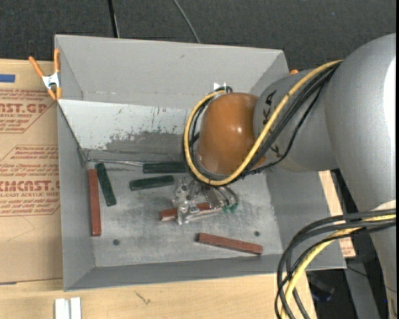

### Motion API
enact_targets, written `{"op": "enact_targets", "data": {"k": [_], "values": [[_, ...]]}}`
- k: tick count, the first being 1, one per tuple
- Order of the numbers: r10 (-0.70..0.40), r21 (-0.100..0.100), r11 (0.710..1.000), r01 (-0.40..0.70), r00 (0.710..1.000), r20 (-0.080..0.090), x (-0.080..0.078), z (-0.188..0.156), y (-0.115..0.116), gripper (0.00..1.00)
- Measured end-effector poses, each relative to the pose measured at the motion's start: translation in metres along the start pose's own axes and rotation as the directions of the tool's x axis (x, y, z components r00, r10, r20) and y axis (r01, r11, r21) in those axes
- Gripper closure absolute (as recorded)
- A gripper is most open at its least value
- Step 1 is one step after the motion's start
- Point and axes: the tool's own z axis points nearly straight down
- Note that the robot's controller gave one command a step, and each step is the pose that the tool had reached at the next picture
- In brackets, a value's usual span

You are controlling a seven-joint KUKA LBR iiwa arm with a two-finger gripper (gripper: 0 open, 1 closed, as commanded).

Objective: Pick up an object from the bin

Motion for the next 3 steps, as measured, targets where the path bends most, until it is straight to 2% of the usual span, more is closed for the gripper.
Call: {"op": "enact_targets", "data": {"k": [3], "values": [[0.0,0.0,1.0,0.0,1.0,-0.009,0.001,-0.033,0.0,1.0]]}}
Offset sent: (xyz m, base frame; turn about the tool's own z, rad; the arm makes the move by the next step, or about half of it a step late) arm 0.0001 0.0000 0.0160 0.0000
